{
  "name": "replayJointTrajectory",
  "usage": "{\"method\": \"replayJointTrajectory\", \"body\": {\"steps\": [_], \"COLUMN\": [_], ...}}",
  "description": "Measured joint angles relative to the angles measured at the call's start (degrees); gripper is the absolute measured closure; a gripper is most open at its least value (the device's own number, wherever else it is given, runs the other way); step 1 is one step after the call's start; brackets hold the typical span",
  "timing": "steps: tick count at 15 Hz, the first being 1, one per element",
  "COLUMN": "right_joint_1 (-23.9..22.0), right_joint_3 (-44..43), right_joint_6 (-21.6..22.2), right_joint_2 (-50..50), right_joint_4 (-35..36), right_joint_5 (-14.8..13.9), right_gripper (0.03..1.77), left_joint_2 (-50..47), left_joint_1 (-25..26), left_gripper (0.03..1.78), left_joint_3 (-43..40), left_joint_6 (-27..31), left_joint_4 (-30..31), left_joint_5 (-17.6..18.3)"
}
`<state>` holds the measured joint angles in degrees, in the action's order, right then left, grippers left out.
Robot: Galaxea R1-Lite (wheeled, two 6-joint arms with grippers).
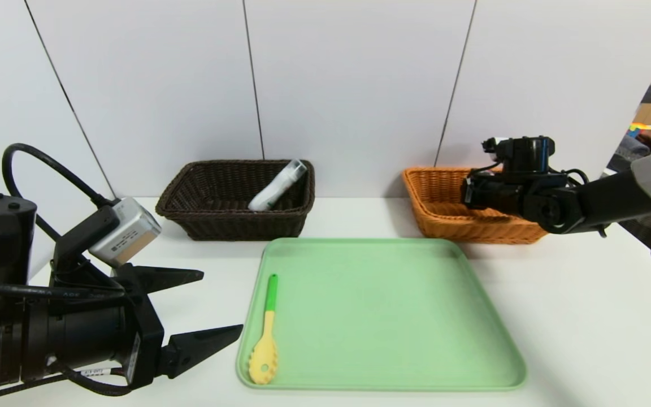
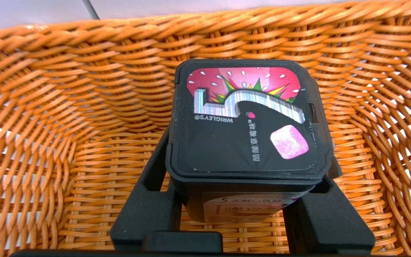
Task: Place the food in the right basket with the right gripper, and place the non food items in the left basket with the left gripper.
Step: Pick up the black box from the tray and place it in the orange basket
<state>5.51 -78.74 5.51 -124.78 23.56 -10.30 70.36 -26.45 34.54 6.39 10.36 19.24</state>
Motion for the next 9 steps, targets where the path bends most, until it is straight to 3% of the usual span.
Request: {"method": "replayJointTrajectory", "body": {"steps": [1, 5, 9], "right_joint_1": [-0.1, -0.3, -0.4], "right_joint_3": [0.0, 0.2, 0.7], "right_joint_6": [0.0, 0.0, 0.2], "right_joint_2": [-0.2, -1.2, -1.1], "right_joint_4": [0.0, 0.8, 0.5], "right_joint_5": [0.0, -0.1, 0.0], "right_gripper": [1.04, 0.66, 0.43], "left_joint_2": [0.0, 0.0, 0.0], "left_joint_1": [0.0, 0.2, 0.4], "left_gripper": [0.12, 0.12, 0.12], "left_joint_3": [0.0, 0.0, 0.0], "left_joint_6": [0.0, 0.0, 0.0], "left_joint_4": [0.0, 0.0, 0.1], "left_joint_5": [0.0, 0.0, 0.0]}}
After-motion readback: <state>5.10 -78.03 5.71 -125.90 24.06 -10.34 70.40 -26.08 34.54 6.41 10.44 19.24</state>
